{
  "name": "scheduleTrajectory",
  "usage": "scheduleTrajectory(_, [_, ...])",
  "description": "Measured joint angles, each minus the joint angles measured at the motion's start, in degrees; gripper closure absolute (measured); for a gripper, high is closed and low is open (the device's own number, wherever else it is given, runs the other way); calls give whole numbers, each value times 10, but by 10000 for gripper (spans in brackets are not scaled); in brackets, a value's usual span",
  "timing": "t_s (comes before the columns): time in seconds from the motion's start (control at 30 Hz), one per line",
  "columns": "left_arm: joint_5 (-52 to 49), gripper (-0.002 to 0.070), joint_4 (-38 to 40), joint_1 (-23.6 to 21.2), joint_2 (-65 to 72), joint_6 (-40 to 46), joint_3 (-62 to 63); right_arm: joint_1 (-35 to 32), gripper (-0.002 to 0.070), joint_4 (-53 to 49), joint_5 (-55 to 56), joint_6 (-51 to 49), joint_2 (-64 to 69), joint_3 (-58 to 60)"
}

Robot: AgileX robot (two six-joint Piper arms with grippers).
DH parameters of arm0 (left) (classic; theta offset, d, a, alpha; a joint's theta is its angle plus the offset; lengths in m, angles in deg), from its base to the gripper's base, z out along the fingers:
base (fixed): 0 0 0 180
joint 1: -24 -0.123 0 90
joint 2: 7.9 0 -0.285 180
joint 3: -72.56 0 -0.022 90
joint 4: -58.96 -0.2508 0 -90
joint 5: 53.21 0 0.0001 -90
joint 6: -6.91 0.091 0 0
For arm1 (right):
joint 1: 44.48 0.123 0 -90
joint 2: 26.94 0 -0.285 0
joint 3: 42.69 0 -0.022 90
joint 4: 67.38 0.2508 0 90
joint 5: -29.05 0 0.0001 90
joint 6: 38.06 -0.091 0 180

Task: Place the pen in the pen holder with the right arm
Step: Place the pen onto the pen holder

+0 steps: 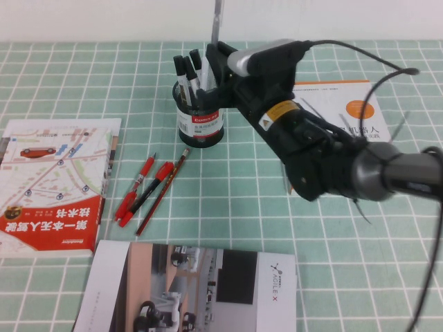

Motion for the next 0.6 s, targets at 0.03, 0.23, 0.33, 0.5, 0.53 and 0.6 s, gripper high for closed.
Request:
scheduleTrajectory(0.03, [0,679,0,0,0,0,0,-2,632,1,-1,1,12,-15])
scheduleTrajectory(0.23, [0,679,0,0,0,0,0,-4,632,5,-39,2,62,-96])
scheduleTrajectory(0.33, [0,679,0,0,0,0,0,-4,632,4,-58,2,82,-119])
scheduleTrajectory(0.5, [0,679,0,0,0,0,0,-4,632,-3,-76,2,96,-129])
scheduleTrajectory(0.53, [0,679,0,0,0,0,0,-4,632,-6,-77,2,97,-129])
scheduleTrajectory(0.6, [0,679,0,0,0,0,0,-4,632,-6,-79,2,99,-130])
